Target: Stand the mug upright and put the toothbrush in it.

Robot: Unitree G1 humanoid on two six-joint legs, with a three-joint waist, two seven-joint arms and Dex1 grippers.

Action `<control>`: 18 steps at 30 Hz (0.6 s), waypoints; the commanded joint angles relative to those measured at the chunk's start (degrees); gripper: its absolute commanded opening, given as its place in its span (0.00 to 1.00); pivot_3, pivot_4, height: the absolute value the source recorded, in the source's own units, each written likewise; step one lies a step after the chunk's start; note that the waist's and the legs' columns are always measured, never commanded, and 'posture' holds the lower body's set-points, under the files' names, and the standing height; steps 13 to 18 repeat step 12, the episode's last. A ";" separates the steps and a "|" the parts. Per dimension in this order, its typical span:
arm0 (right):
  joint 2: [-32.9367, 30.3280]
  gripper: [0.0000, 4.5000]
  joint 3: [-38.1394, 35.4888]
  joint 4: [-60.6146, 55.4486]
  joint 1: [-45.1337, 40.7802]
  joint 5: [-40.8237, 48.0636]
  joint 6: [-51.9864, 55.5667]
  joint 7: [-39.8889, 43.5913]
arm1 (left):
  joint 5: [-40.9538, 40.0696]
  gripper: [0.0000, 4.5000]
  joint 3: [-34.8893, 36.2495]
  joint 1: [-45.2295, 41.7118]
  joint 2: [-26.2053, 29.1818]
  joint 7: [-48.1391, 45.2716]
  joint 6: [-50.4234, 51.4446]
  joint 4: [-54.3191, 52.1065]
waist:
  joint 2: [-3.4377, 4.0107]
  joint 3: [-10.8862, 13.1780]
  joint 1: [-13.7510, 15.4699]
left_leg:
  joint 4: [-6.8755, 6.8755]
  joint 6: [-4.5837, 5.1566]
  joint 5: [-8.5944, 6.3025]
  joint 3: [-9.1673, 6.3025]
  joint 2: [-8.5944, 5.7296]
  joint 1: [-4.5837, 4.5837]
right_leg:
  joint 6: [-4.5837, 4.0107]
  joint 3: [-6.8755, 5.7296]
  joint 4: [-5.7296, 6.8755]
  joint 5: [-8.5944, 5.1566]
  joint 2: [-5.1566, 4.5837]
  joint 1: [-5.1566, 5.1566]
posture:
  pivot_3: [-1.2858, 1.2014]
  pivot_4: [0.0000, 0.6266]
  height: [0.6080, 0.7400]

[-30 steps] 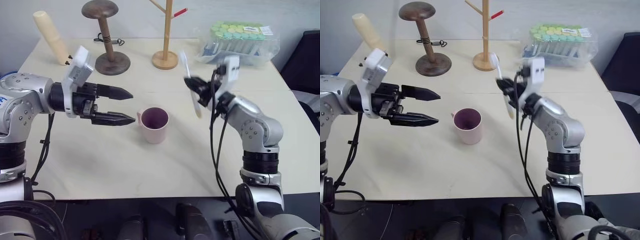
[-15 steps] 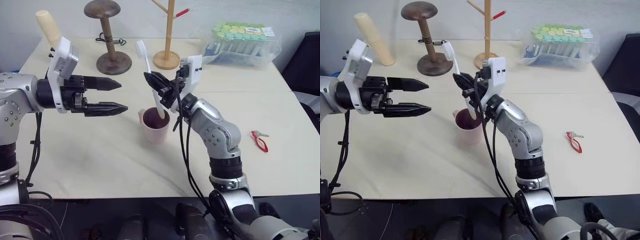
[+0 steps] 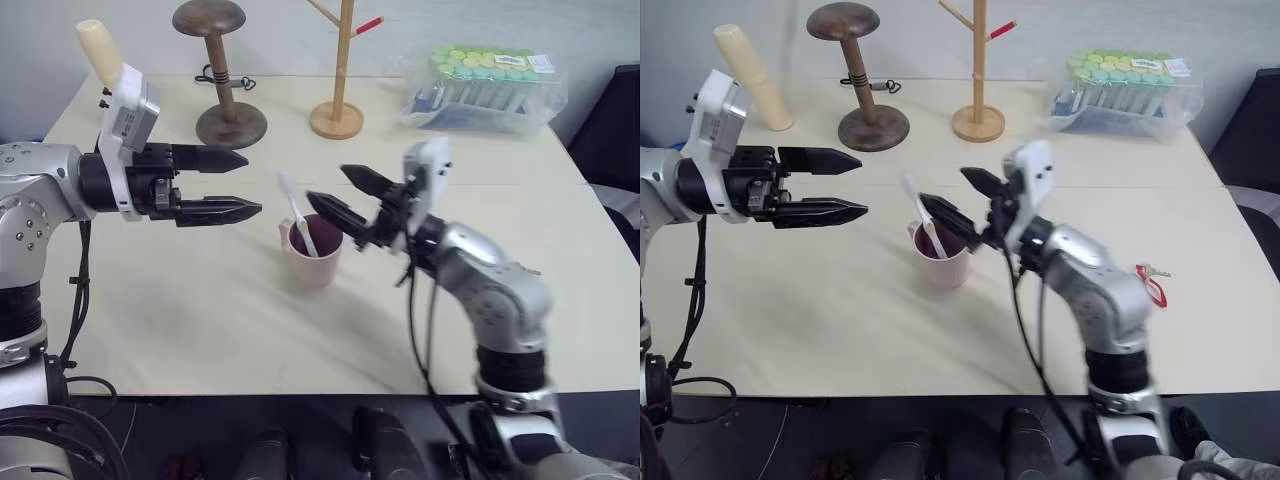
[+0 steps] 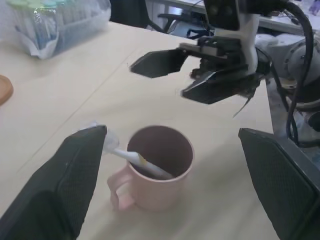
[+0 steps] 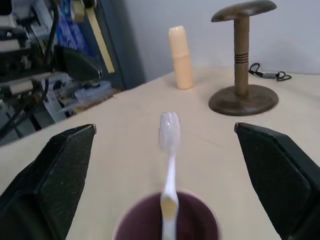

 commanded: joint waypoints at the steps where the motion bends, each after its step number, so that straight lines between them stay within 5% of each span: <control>1: -18.33 1.00 -8.00 -5.04 1.07 9.47 8.05 14.71 | -0.79 1.00 1.35 0.61 1.85 -3.29 -1.80 -1.03 | 0.09 0.06 0.65 | 0.01 0.02 -0.01 0.06 0.00 -0.04 | 0.00 0.01 -0.10 0.00 0.00 0.00 | 0.52 0.24 1.00; 4: -34.26 1.00 -12.53 -1.15 4.77 10.68 8.84 27.36 | -0.81 1.00 2.25 2.40 4.67 -6.68 -2.22 -0.24 | 0.06 0.06 1.32 | -0.02 0.08 -0.04 0.22 0.00 -0.04 | 0.00 0.05 -0.26 0.00 0.06 0.00 | 0.52 0.24 1.00; 7: -43.33 1.00 -14.88 3.91 8.10 8.71 7.12 35.24 | -0.59 1.00 3.28 4.97 8.73 -10.68 -2.90 0.59 | -0.05 0.10 1.27 | -0.01 0.10 -0.05 0.37 0.07 0.00 | 0.00 0.11 -0.29 0.00 0.11 0.04 | 0.52 0.24 1.00; 18: -46.50 1.00 -15.58 7.27 9.39 7.55 3.88 39.54 | 2.10 1.00 3.49 7.56 12.60 -13.87 -7.04 3.49 | -0.05 0.10 1.36 | 0.00 0.14 -0.08 0.53 0.10 0.14 | 0.00 0.34 -0.19 0.00 0.12 0.04 | 0.52 0.24 1.00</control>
